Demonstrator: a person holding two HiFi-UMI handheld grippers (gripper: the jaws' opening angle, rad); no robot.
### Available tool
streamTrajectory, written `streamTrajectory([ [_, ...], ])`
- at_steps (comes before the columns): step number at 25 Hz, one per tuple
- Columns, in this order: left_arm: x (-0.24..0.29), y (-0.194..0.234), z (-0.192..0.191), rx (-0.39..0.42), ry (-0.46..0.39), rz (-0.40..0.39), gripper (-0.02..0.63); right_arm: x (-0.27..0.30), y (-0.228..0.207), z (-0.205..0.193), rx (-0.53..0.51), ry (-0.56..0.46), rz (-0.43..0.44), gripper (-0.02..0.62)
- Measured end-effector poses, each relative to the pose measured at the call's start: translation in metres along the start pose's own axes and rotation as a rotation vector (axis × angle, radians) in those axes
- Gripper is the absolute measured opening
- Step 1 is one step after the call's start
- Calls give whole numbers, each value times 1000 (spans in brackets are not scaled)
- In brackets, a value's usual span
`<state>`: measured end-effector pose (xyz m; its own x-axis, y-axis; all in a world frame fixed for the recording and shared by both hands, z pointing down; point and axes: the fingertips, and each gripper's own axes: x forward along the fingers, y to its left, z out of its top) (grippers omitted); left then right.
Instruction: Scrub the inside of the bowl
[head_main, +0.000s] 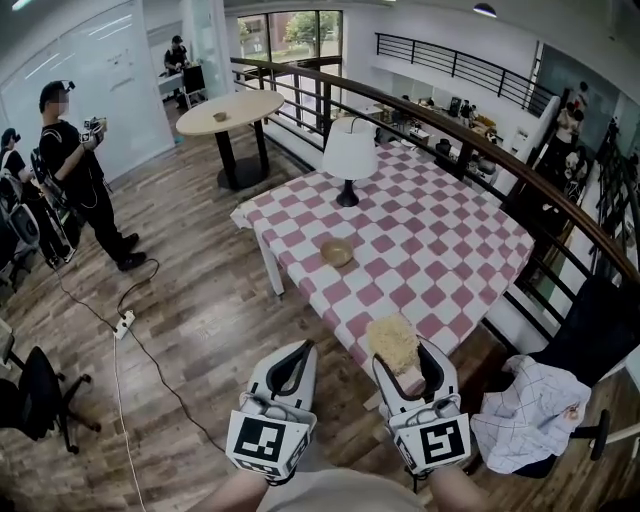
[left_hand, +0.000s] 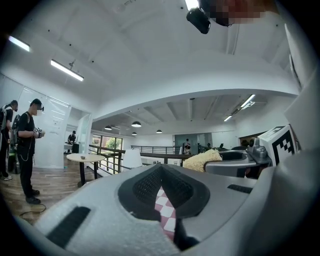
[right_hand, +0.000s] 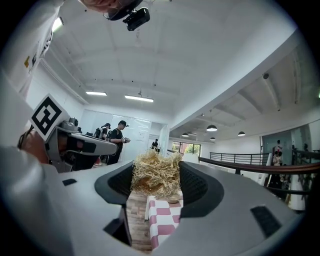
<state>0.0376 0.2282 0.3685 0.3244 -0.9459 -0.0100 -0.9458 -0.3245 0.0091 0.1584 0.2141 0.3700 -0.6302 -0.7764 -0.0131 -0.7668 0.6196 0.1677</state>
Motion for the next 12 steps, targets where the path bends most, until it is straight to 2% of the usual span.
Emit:
streamTrajectory([
  [6,50,40,-2,-4,20,-45,14,60,-14,-11,4,18,-17,249],
  [12,99,87,5,5,31,-58,14,118,-28,-11,7,40,-41,249],
])
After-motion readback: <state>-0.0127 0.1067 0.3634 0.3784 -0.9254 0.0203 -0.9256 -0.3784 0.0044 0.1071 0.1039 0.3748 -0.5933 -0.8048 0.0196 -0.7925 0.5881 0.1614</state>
